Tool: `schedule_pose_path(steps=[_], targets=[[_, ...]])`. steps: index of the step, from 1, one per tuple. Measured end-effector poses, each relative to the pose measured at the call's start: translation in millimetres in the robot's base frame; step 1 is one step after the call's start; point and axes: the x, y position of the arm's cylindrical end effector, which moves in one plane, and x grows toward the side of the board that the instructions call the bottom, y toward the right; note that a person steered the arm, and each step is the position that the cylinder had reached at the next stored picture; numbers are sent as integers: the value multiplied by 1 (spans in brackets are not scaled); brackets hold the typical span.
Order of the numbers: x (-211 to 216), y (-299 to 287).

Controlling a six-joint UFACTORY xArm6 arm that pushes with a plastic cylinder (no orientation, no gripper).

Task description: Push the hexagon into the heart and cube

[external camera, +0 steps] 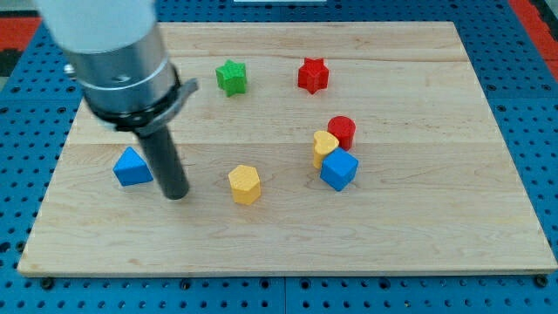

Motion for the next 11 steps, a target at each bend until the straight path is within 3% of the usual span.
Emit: schedule_pose_path(steps=[2, 3, 4, 5, 7, 9, 10, 11], targets=[[-11, 99], [-20, 108], [-13, 58], [5, 44], [32, 85], [-4, 142], [-4, 121], [13, 29]])
